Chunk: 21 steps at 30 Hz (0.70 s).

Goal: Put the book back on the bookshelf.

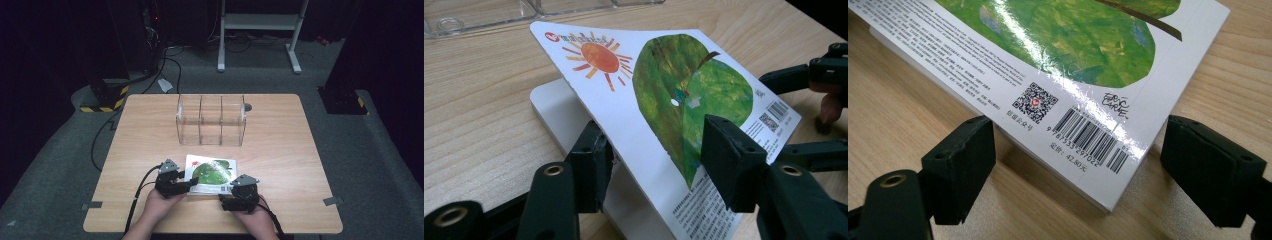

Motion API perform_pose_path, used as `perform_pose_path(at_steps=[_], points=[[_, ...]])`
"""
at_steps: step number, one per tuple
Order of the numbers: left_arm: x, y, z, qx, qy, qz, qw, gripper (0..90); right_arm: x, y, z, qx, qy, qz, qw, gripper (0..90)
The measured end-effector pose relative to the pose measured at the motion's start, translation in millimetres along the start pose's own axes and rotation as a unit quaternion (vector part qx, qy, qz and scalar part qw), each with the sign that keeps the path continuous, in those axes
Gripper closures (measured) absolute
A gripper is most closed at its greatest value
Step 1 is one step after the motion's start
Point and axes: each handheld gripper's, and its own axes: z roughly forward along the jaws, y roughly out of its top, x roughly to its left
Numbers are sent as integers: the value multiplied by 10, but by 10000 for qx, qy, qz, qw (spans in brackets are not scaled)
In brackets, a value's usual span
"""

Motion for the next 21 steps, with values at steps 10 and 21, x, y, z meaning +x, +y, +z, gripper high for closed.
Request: perform_pose_path(at_steps=[10, 21], points=[[18, -36, -2, 69, 39, 179, 9998, 553, -123, -35, -69, -39, 281, 298, 9992, 154], [-65, -77, -103, -398, 76, 757, 9963, 623, -196, -42, -109, -275, 363, 424, 9981, 153]])
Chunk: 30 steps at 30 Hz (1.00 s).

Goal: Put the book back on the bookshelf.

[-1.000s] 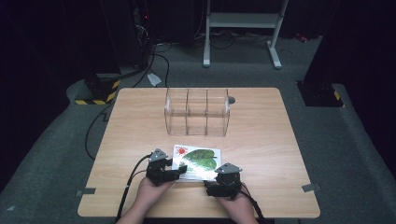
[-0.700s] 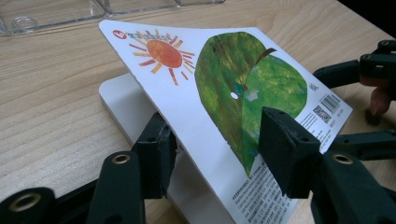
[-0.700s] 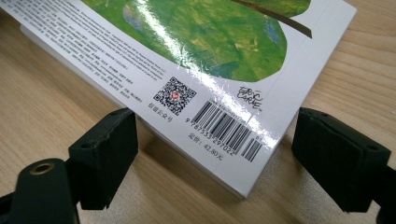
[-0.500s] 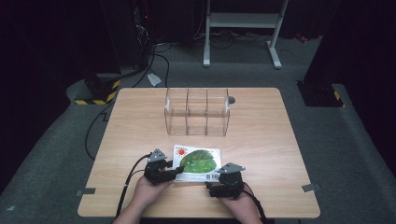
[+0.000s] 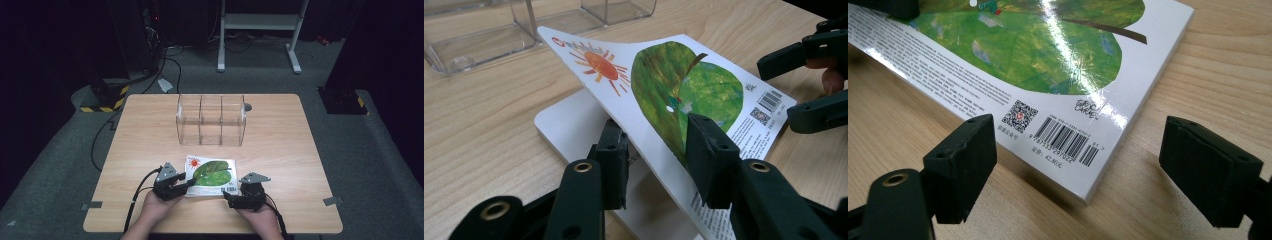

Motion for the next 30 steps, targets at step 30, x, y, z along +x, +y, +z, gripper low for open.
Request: perform_pose_path(at_steps=[30], points=[[-202, 47, -165, -643, -4, 991, 9930, 674, -198, 128, 119, -196, 503, 699, 9961, 143]])
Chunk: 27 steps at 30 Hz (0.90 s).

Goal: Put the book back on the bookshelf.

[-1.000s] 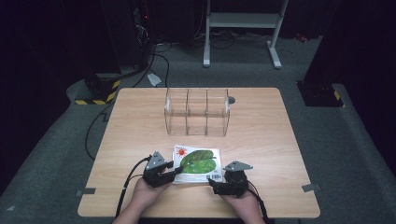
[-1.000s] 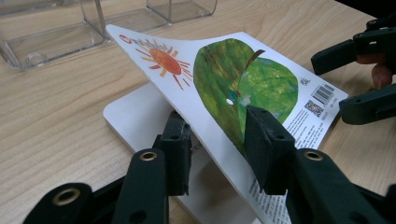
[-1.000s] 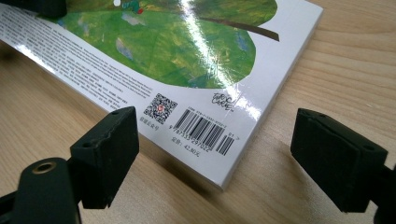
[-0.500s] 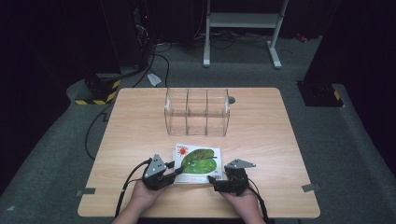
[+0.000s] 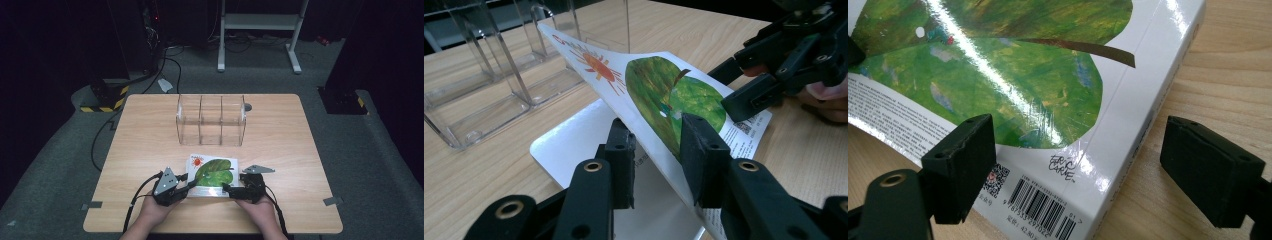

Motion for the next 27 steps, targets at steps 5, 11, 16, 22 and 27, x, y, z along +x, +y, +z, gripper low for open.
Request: perform_pose_path(at_steps=[5, 11, 16, 22, 27], points=[[-14, 3, -7, -27, 6, 96, 10000, 676, -31, 6, 11, -7, 128, 83, 9999, 139], [-18, 2, -8, -33, 3, 112, 9999, 677, -14, 2, 27, 48, 260, 92, 9996, 140], [18, -19, 21, 89, -6, -86, 9999, 678, 10, -4, 15, 29, 125, -14, 9999, 172], [38, -38, 48, 177, 40, -328, 9993, 680, 53, -18, -3, -17, -67, -91, 9999, 192], [45, -48, 59, 188, 76, -516, 9985, 682, 64, -18, -33, -116, -156, -127, 9997, 226]])
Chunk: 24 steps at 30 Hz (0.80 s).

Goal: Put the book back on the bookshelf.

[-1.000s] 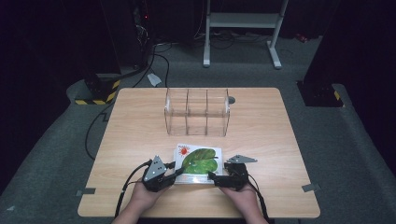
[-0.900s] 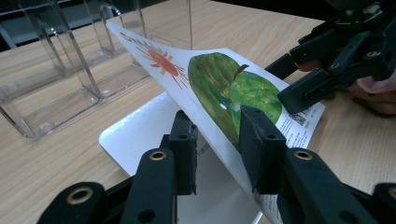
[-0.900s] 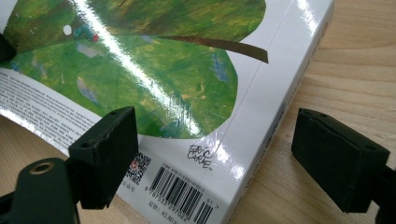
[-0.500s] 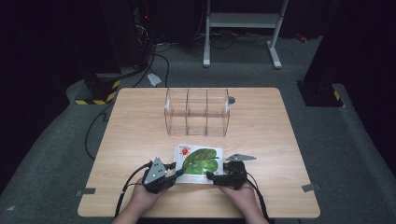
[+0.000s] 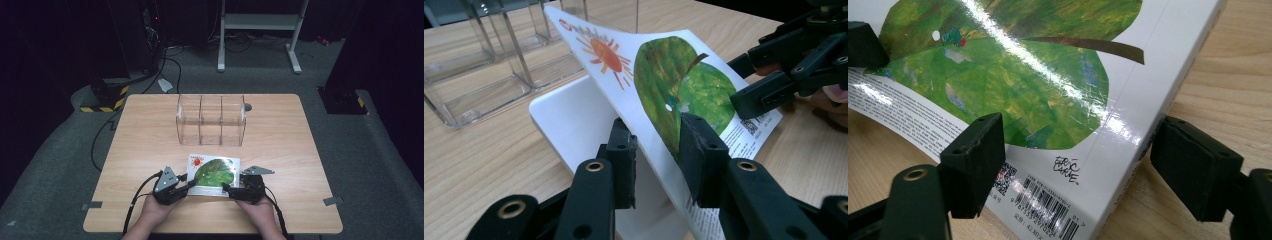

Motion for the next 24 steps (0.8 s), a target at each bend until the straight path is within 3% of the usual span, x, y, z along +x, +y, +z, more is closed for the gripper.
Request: perform_pose_path(at_steps=[6, 13, 24], points=[[6, 5, 26, 49, 121, -224, 9997, 686, 24, -1, -43, -149, -121, -79, 9998, 246], [31, -12, 57, 90, 104, -395, 9991, 687, 31, -1, -60, -213, -143, -82, 9996, 245], [39, -13, 49, 78, 196, -444, 9988, 691, 67, 4, -97, -382, -207, -231, 9988, 258]])
